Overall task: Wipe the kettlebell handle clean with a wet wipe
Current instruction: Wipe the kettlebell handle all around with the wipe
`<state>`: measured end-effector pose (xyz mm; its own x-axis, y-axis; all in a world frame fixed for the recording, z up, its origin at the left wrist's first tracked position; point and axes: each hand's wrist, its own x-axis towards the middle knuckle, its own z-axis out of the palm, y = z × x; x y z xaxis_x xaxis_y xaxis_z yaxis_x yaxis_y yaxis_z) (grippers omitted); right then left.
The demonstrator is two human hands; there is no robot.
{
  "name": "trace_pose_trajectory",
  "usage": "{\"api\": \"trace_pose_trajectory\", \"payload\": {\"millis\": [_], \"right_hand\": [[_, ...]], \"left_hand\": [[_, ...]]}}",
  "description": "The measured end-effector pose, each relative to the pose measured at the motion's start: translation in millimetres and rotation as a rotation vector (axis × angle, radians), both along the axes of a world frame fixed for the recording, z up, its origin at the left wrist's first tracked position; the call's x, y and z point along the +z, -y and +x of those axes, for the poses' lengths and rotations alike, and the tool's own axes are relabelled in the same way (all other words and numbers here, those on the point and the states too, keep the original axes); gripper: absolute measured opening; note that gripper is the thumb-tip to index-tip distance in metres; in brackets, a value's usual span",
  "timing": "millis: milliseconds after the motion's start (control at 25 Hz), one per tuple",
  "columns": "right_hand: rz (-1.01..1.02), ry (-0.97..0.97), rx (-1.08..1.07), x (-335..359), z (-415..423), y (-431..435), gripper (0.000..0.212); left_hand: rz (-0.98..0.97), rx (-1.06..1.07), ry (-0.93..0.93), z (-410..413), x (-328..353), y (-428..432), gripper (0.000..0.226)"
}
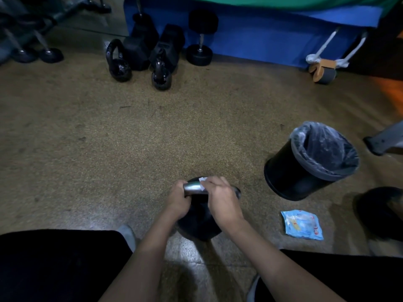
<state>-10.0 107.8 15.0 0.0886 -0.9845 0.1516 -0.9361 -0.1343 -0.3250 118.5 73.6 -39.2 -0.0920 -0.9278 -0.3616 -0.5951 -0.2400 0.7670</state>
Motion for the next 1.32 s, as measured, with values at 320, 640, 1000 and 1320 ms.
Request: {"api": "trace_pose_trajectory", "payload": {"millis": [320, 640, 1000, 1320], "right_hand": [[-0.041, 0.015, 0.028, -3.2, 0.3, -9.2, 0.028], [-0.033, 0.003, 0.051, -3.9, -2.0, -10.5, 0.021], [-0.035, 0.028, 0.062, -6.9, -3.8, -11.8, 0.02], [-0.023, 0.005, 0.123, -15.1, -7.7, -19.1, 0.017]], "left_hand": [[0.026, -0.007, 0.009, 0.5, -2.9, -0.1, 0.037], [0.026, 0.005, 0.009, -0.8, -1.2, 1.4, 0.036], [0.018, 0.023, 0.004, -1.1, -4.5, 2.2, 0.039], [0.007, 0.02, 0.016, 0.0, -6.6, 2.6, 0.04]]}}
